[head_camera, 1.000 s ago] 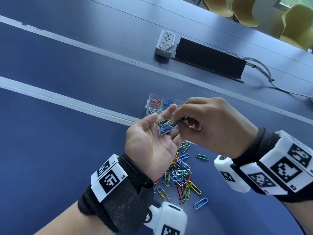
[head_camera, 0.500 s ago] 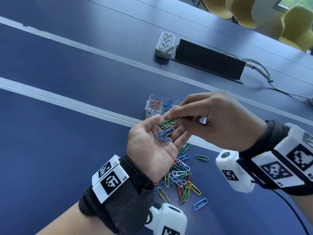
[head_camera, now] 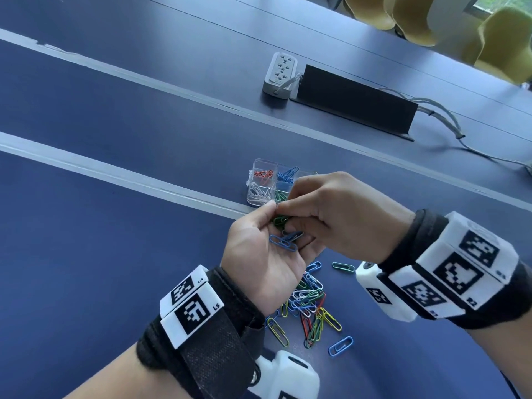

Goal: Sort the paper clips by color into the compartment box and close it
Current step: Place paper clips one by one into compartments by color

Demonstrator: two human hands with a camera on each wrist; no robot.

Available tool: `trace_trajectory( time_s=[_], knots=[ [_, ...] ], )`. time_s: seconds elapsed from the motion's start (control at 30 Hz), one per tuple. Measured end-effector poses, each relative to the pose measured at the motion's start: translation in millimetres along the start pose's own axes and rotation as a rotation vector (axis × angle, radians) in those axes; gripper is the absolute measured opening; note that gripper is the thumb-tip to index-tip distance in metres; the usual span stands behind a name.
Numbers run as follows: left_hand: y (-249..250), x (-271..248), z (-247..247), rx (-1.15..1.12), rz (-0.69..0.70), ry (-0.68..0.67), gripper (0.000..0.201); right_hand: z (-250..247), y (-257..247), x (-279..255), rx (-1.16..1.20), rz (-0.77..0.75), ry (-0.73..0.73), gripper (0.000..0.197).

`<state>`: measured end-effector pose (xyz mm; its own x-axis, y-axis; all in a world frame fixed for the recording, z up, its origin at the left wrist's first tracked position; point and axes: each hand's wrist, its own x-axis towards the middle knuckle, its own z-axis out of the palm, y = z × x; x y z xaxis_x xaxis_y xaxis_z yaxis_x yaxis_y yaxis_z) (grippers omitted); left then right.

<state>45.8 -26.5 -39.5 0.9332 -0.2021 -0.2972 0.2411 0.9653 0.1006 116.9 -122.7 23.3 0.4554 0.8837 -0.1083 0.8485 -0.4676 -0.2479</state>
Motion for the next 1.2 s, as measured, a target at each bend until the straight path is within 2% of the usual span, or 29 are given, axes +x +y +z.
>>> trace_trajectory(
  time_s=[0.27, 0.47, 0.57, 0.67, 0.83, 0.97, 1.2],
  knots=[
    [-4.4, 1.6, -1.3, 0.019, -0.023, 0.016, 0.039, 2.7, 1.3, -5.7, -0.012, -0.021, 0.043, 0.023],
    [-4.1, 2.4, -2.1, 0.049, -0.038, 0.047, 0.043, 2.9, -1.6, -6.9, 0.005, 0.035, 0.100, 0.023],
    [-2.9, 3.1, -2.3, 0.104, -0.043, 0.093, 0.046, 0.0, -1.7, -3.2, 0.059, 0.113, 0.154, 0.022],
    [-2.2, 3.5, -2.8, 0.125, -0.040, 0.130, 0.046, -3.1, 8.9, 4.2, 0.188, 0.273, 0.198, 0.022],
    [-1.0, 3.5, -5.7, 0.160, -0.051, 0.159, 0.043, -6.0, 27.4, 19.4, 0.155, 0.451, 0.126, 0.025],
    [-0.4, 3.4, -6.3, 0.161, -0.038, 0.168, 0.042, -5.0, 26.5, 32.1, 0.129, 0.497, 0.056, 0.025],
    [1.5, 3.4, -6.7, 0.142, -0.022, 0.180, 0.042, -10.5, 21.2, 35.2, 0.125, 0.518, 0.032, 0.027]
  ],
)
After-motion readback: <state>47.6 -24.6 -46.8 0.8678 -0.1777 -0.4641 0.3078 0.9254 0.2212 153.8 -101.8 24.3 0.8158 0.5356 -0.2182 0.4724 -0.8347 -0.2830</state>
